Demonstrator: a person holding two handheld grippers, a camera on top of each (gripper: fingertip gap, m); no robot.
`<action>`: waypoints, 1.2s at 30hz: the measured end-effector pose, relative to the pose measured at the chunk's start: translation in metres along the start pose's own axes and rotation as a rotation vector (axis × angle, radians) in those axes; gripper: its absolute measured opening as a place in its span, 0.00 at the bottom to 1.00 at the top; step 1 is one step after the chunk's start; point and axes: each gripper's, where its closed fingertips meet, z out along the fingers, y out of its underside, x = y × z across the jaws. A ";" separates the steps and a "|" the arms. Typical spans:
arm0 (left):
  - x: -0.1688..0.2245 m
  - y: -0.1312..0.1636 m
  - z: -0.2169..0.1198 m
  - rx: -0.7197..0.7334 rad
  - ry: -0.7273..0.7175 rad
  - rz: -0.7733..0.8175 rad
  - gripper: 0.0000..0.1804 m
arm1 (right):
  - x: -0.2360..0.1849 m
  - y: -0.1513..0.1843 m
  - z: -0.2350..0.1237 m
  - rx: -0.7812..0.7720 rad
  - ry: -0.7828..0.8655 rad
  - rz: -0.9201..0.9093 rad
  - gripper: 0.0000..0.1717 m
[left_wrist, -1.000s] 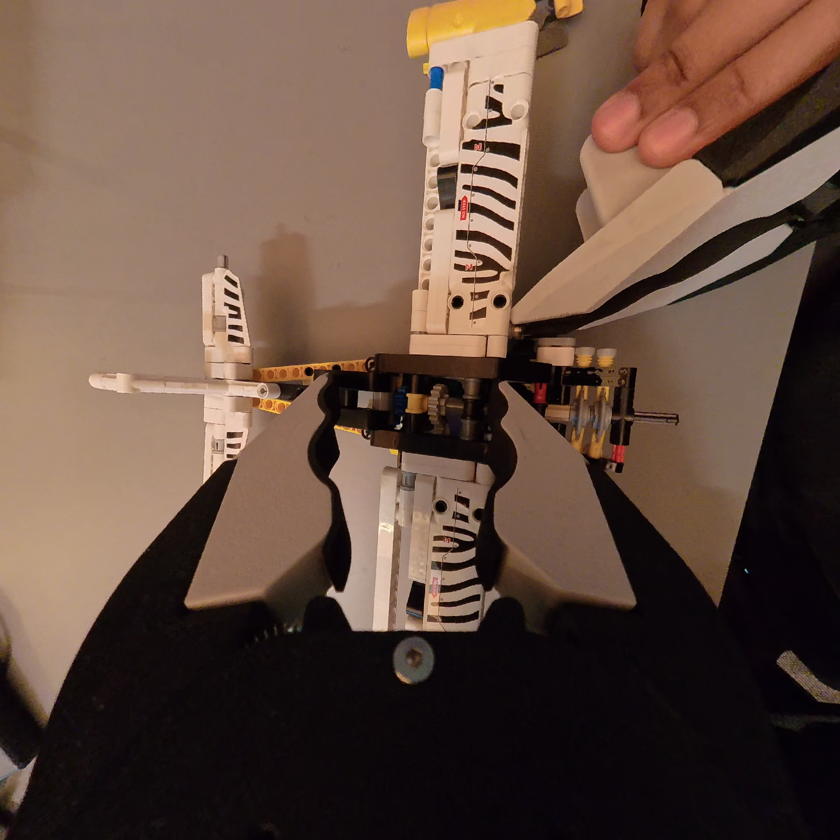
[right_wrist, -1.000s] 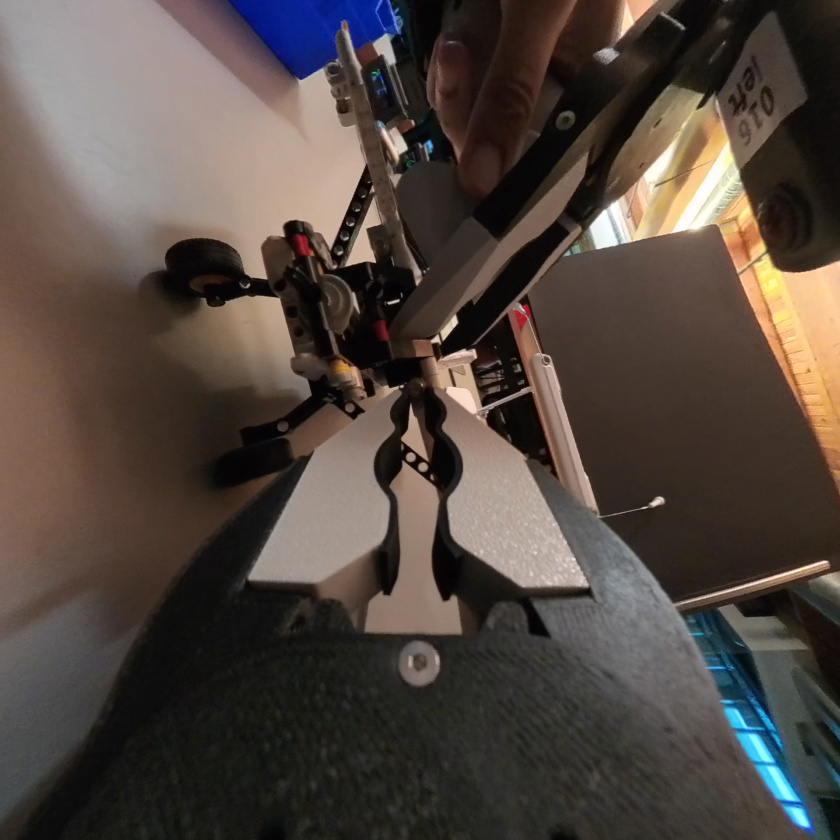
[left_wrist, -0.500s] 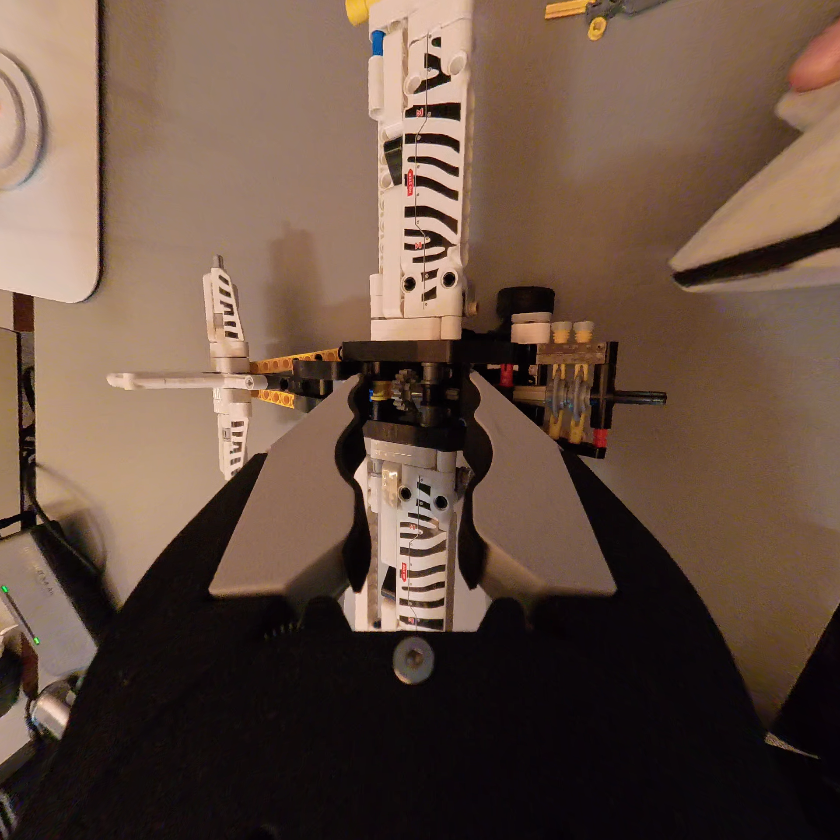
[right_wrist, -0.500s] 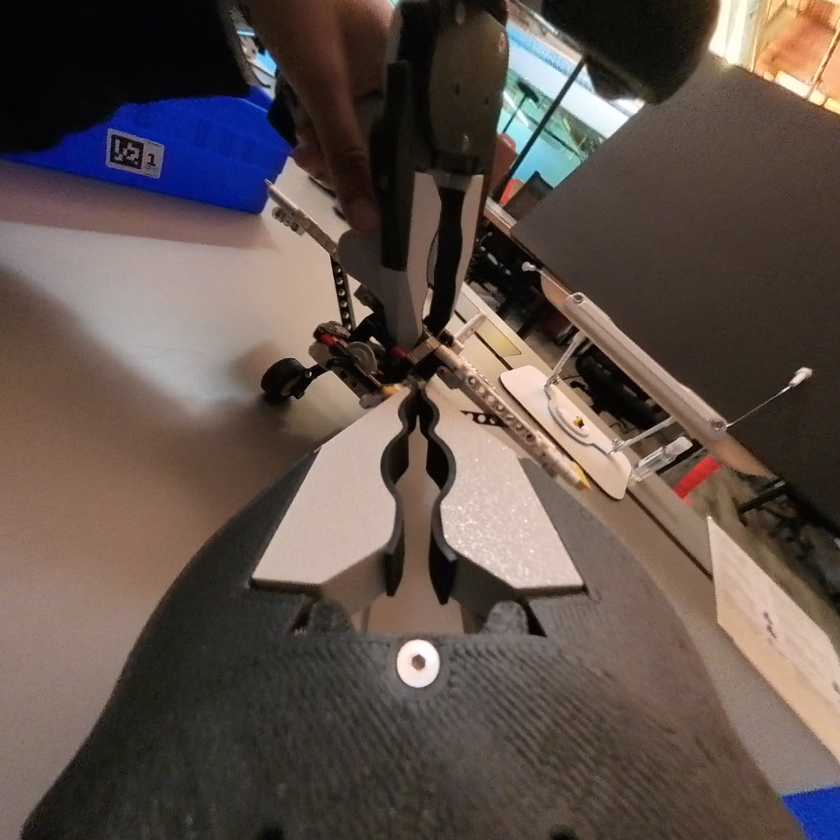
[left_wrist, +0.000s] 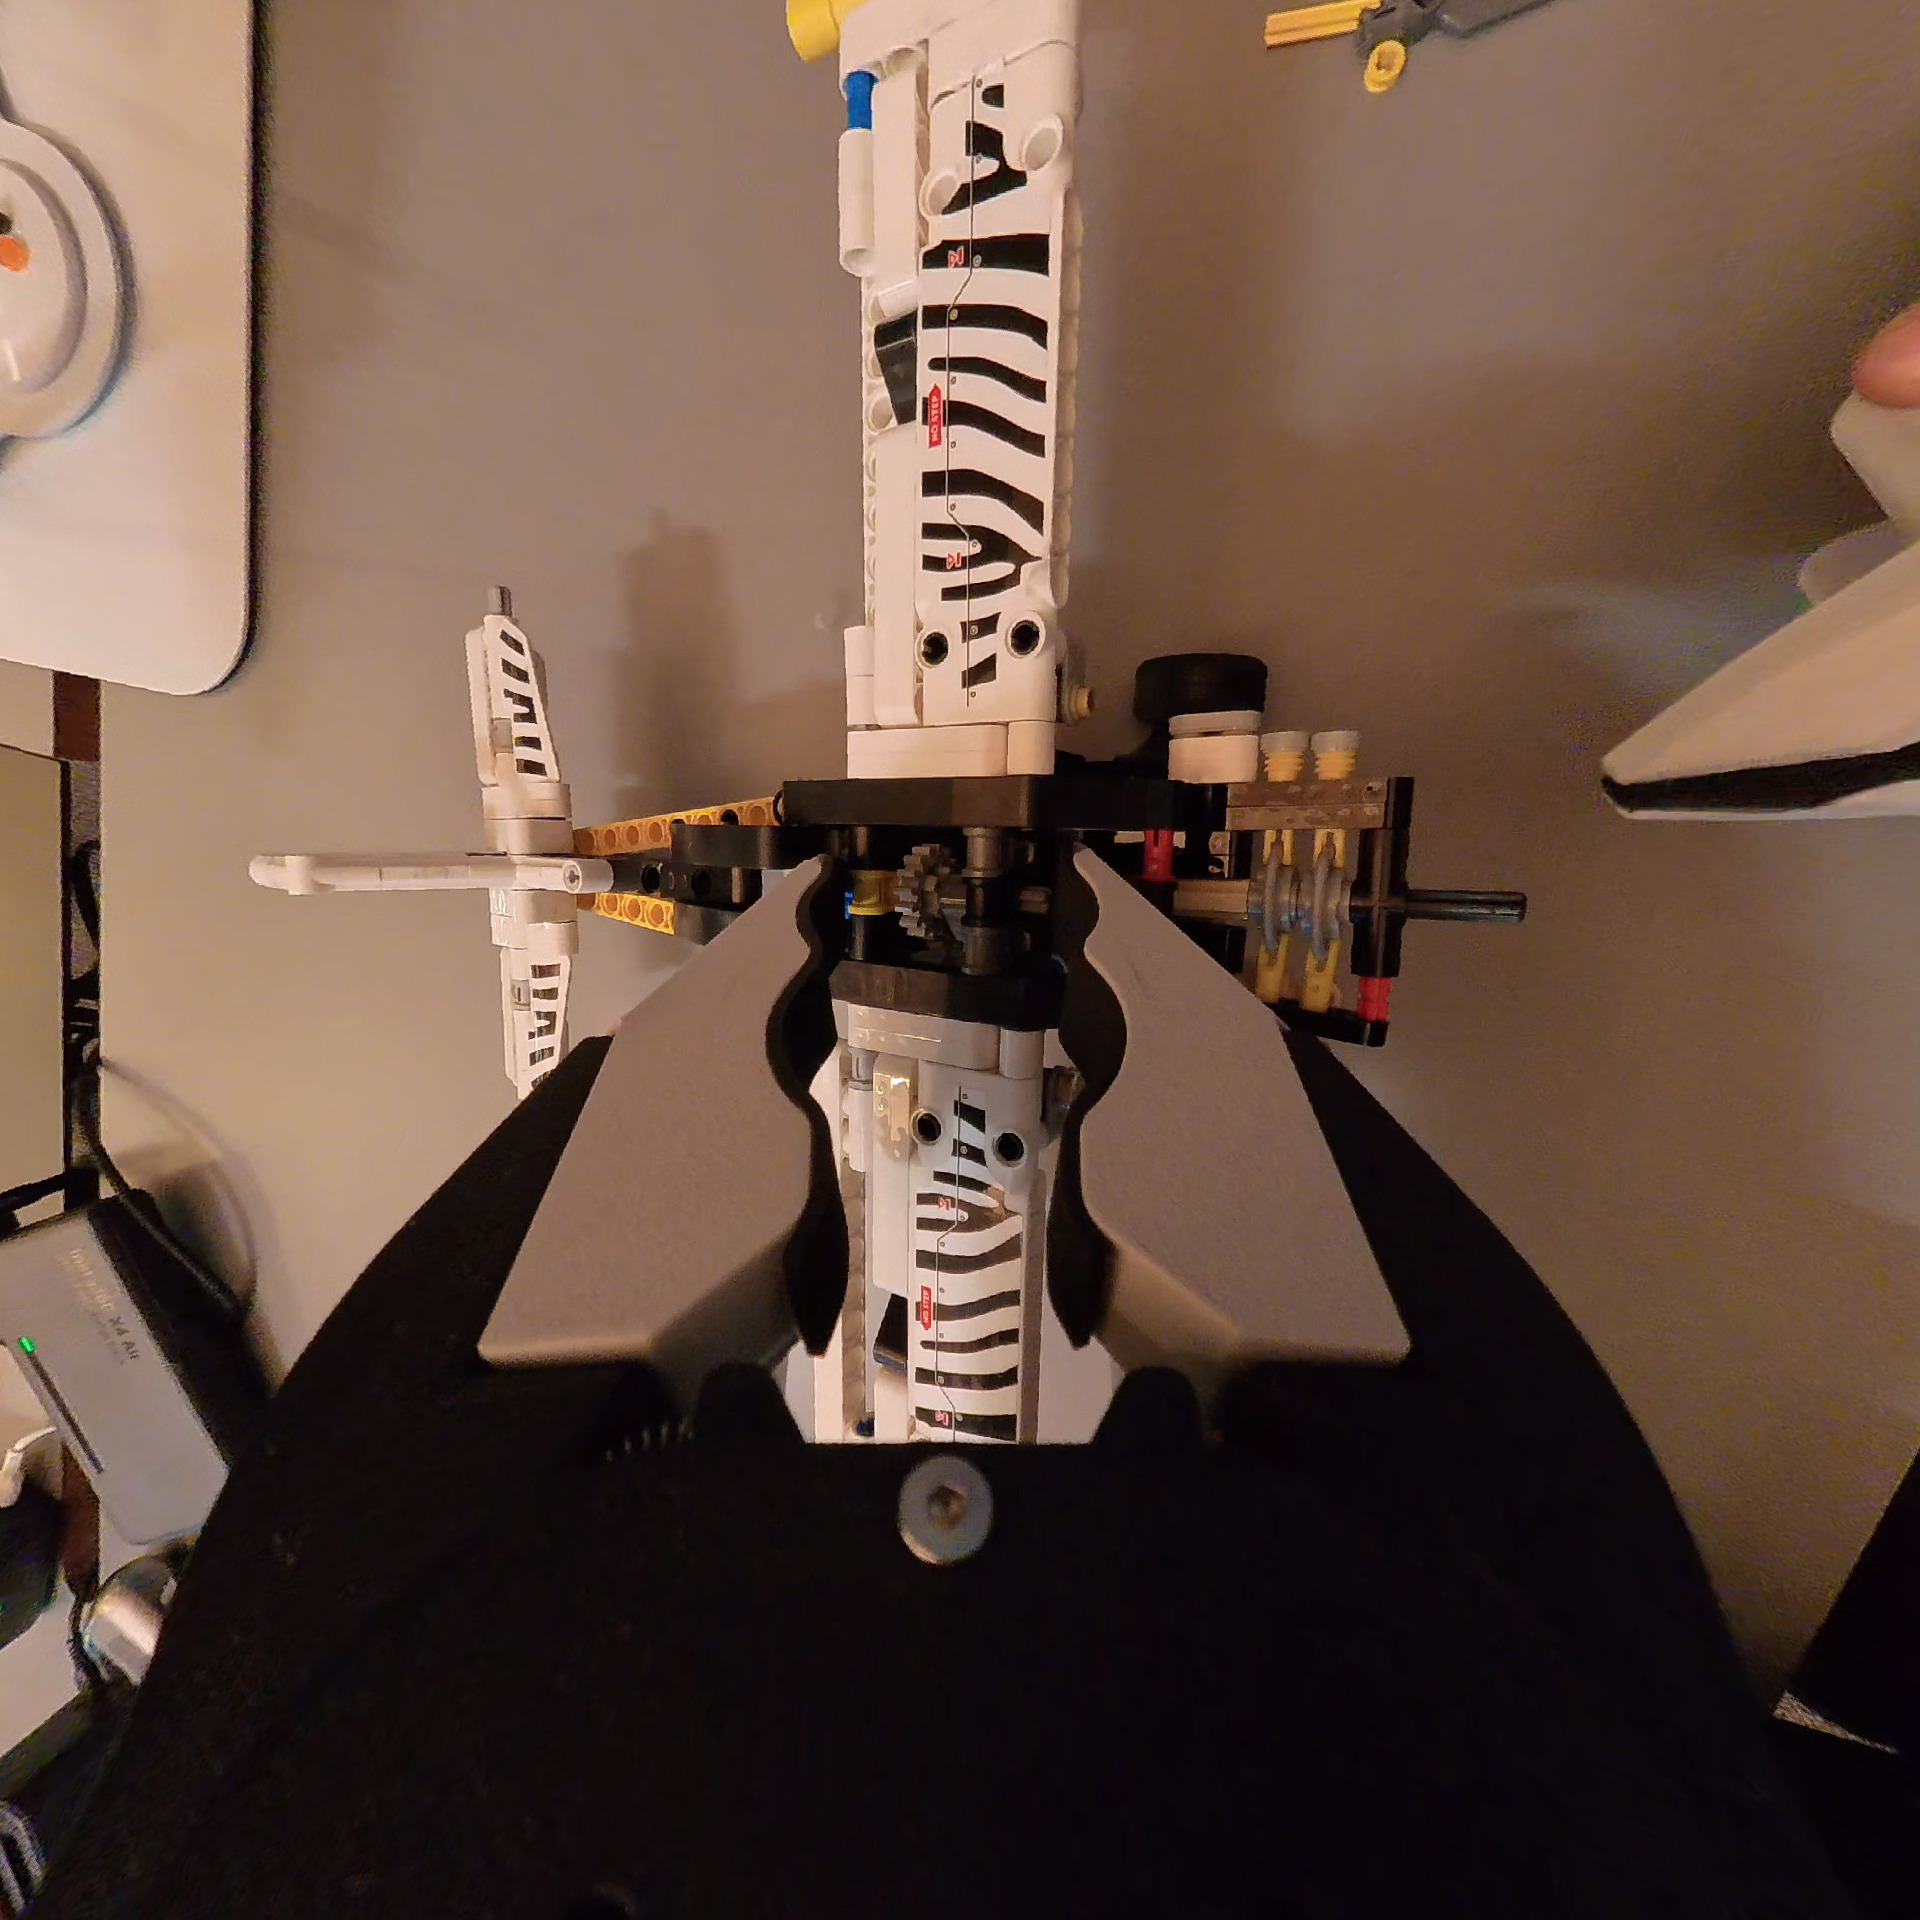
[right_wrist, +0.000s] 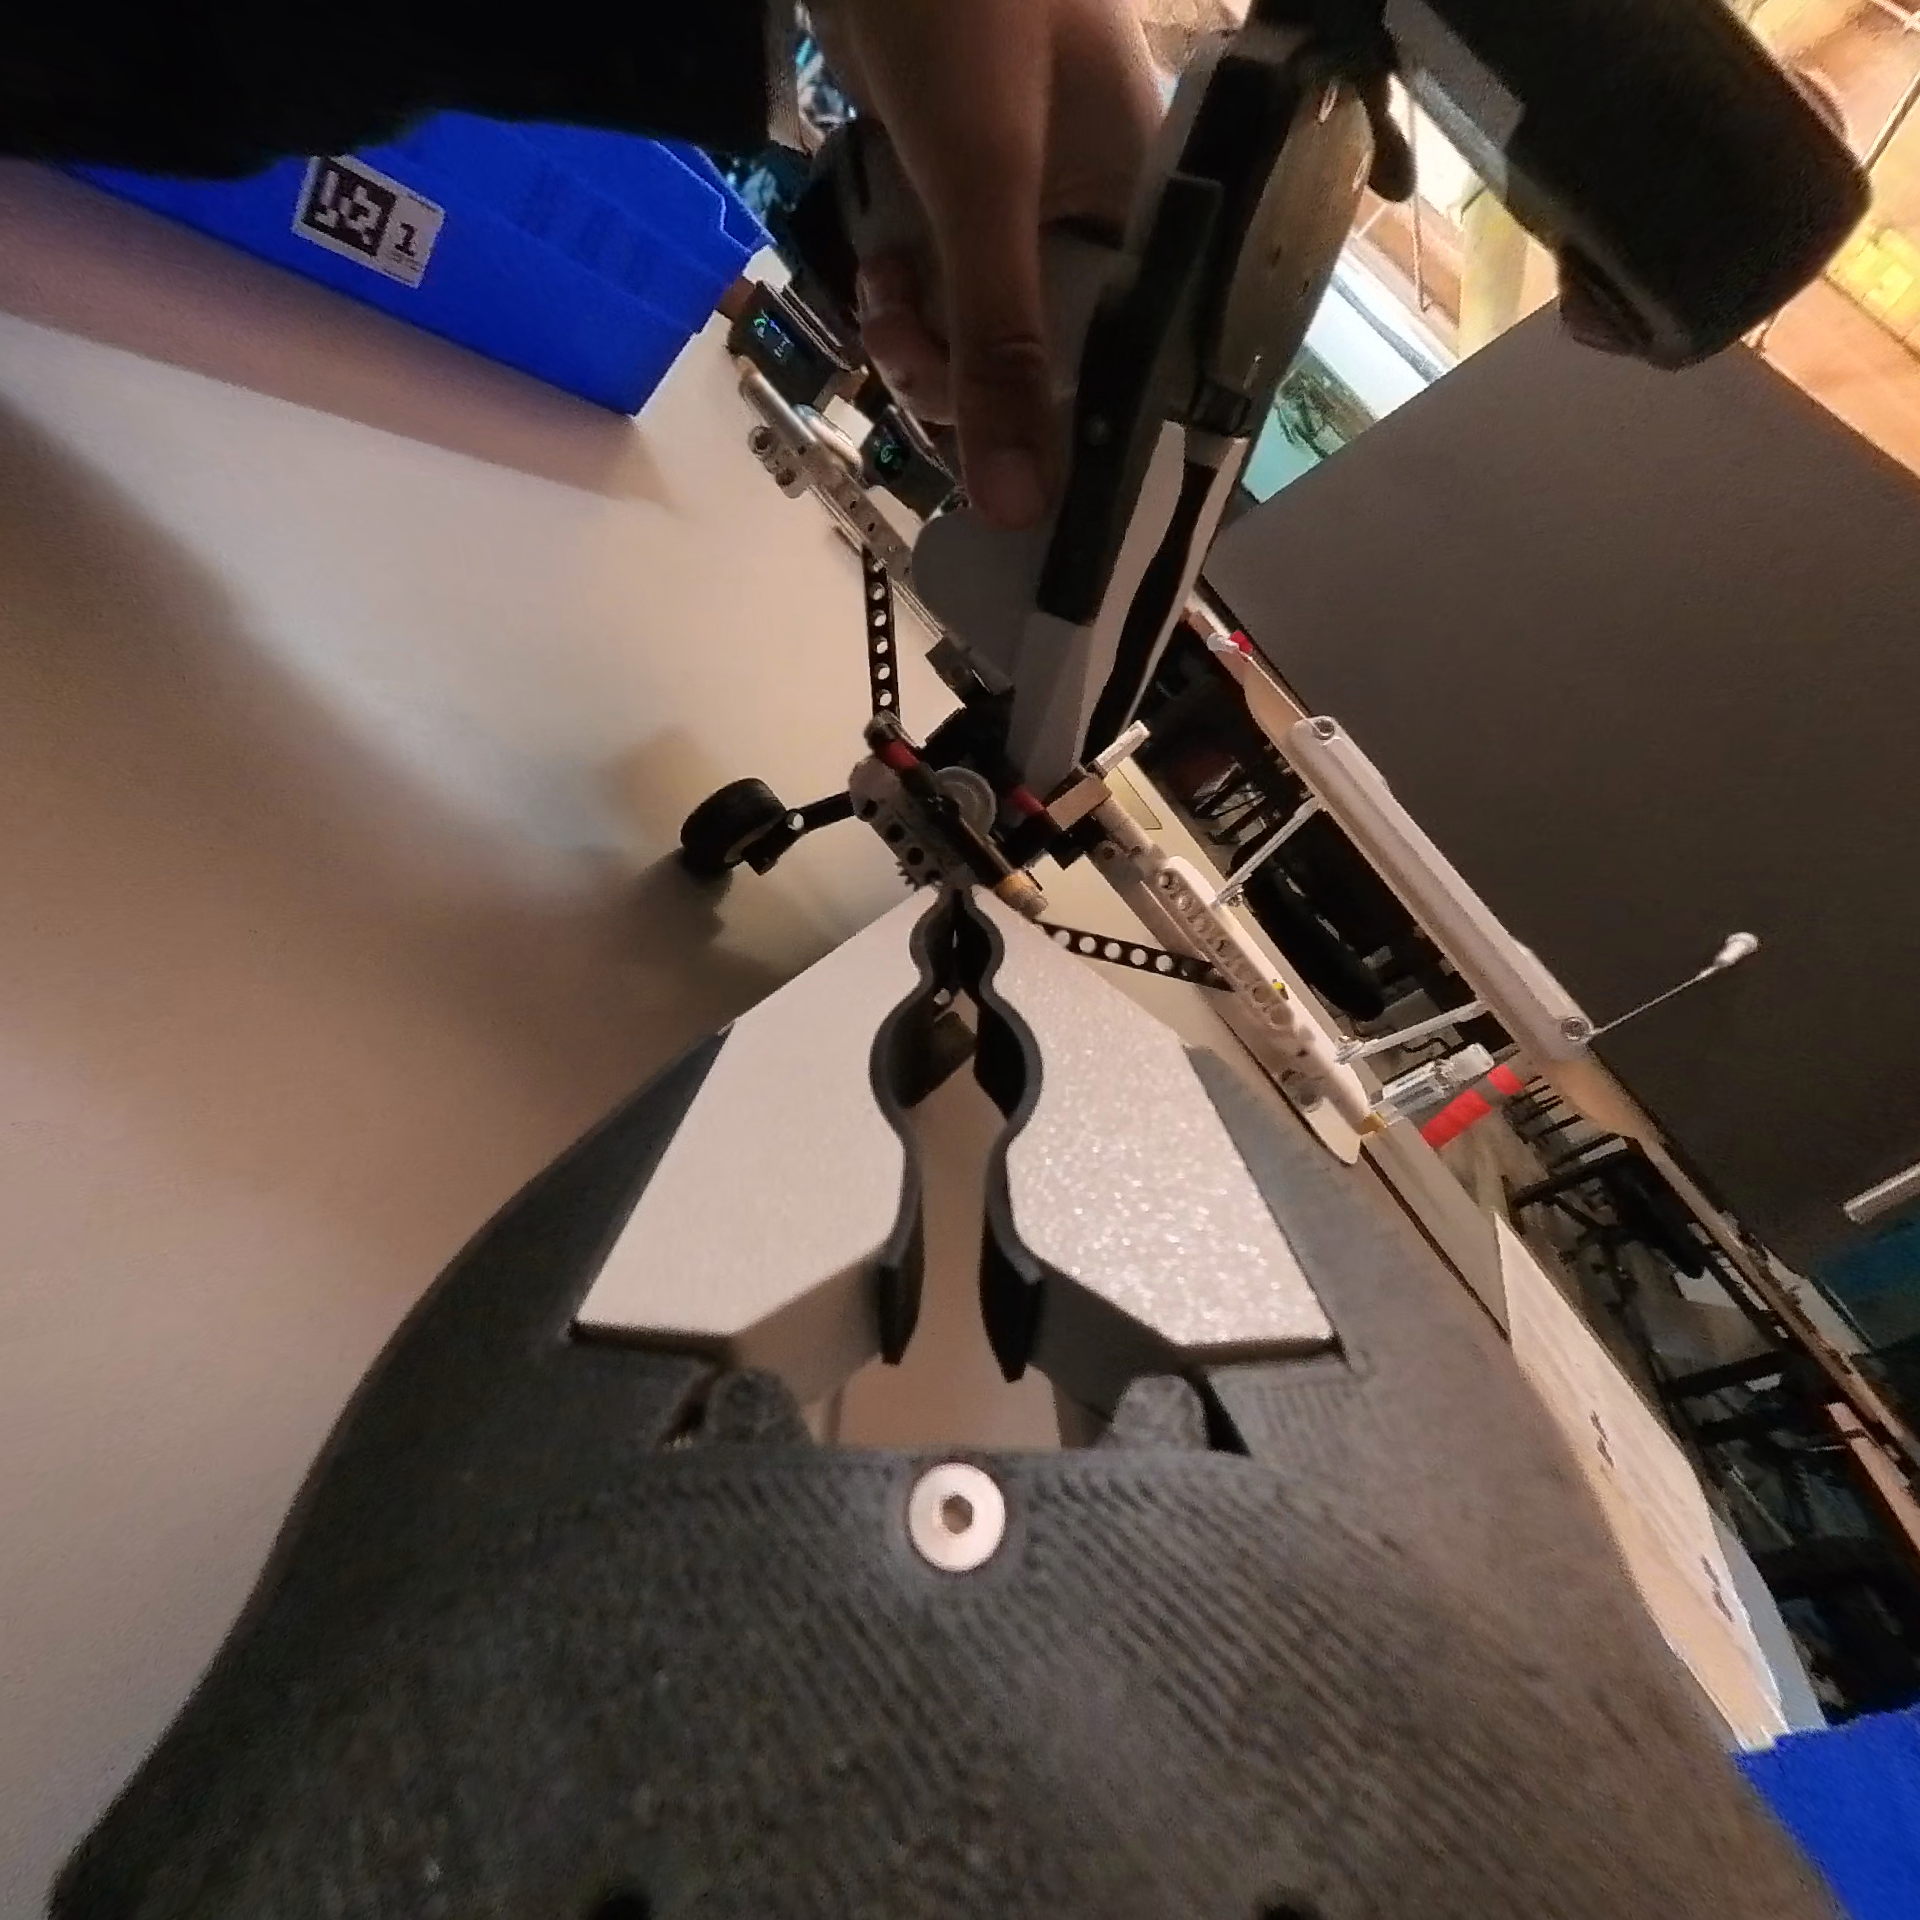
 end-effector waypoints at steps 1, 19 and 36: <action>0.000 0.000 0.000 0.002 0.001 0.002 0.22 | -0.001 -0.001 -0.001 0.007 0.001 0.002 0.00; 0.014 0.005 -0.014 0.167 0.061 -0.143 0.22 | 0.093 -0.008 -0.025 0.132 0.177 0.234 0.00; 0.002 0.023 -0.042 0.362 0.093 -0.285 0.30 | 0.127 0.120 0.192 -0.213 -0.606 0.461 0.14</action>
